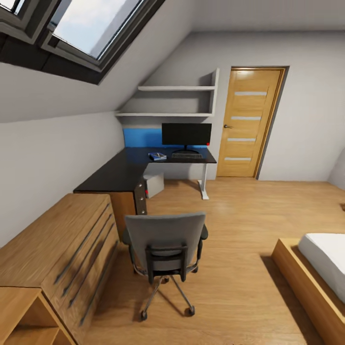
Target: In the bedroom, organize the workspace by keeping the computer under the desk, ensuring the monitor is on the desk, placing the keyboard on the desk next to the monitor, placing the mouse on the desk next to the keyboard, moving the folder from the swivel chair onto the desk next to the mouse, stacking the notebook on top of the folder with the pen on top of the notebook, and positioning the swivel chair next to the desk.
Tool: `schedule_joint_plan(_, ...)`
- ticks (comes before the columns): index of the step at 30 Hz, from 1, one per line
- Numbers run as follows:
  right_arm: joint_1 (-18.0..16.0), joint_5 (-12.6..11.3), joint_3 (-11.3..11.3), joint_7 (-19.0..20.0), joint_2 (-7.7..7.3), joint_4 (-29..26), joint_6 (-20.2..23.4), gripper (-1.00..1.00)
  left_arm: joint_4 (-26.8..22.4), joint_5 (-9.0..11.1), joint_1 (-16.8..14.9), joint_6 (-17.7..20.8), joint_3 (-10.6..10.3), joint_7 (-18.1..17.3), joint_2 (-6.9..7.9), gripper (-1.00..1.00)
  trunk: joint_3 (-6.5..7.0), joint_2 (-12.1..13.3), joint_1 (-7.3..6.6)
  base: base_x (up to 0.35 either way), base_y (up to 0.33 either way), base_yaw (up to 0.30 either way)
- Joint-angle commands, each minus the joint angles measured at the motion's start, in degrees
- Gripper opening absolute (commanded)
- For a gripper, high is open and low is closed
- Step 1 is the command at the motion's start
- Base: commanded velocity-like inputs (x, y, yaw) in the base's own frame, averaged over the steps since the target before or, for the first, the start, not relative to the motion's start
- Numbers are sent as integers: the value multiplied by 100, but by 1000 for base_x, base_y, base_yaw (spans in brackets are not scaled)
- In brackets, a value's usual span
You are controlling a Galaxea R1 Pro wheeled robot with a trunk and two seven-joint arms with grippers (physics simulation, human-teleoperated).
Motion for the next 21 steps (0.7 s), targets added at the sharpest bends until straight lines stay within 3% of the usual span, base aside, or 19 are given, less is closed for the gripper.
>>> schedule_joint_plan(1, -6, -43, 49, -23, 2, 4, -19, 100, -13, 3, 3, -1, 7, 2, -3, 100, -11, -4, 1, -1, 10, -161)
schedule_joint_plan(7, -6, -16, 49, -22, 6, 18, -19, 100, -13, 5, 4, 14, 7, 1, -1, 100, -54, -4, 1, 0, 11, -42)
schedule_joint_plan(15, -6, 0, 57, -15, 0, 23, -27, 100, -15, 6, 3, 27, 4, -2, -13, 100, -65, -4, 1, 0, 238, 6)
schedule_joint_plan(21, -6, 2, 59, -14, -18, 28, -28, 100, -17, 22, 4, 0, 2, 18, -15, 100, -65, -4, 1, 0, 58, 0)
